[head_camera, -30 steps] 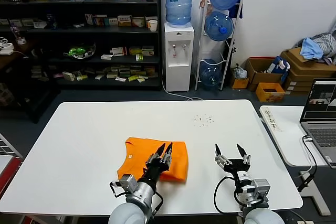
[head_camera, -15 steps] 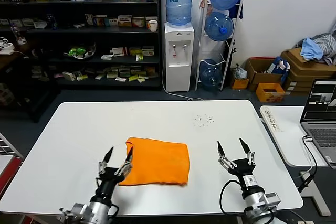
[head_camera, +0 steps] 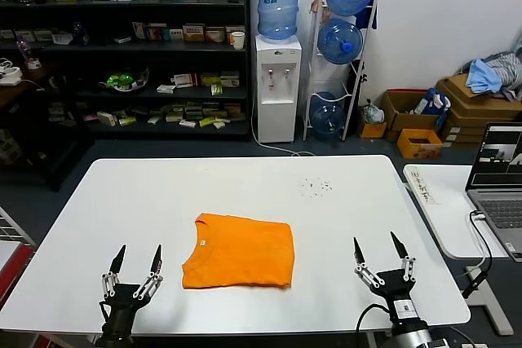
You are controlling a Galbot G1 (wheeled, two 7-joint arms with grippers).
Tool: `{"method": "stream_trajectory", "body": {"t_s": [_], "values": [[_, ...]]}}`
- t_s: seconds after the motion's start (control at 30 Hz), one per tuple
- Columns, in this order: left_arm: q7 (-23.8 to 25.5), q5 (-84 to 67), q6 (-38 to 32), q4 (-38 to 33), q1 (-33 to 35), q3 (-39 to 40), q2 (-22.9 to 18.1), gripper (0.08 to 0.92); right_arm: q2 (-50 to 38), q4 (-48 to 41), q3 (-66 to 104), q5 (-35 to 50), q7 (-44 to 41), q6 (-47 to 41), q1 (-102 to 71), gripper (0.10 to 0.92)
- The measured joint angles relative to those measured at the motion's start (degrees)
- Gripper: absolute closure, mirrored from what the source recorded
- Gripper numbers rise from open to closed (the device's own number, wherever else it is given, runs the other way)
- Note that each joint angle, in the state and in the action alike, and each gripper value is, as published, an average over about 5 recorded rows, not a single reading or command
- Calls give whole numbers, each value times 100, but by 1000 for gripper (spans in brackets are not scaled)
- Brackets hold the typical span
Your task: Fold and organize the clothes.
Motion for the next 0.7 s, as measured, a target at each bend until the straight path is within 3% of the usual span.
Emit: {"method": "stream_trajectory", "body": {"t_s": [0.7], "values": [[399, -21, -554, 247, 39, -210, -10, 177, 194, -121, 372, -76, -54, 243, -99, 203]]}}
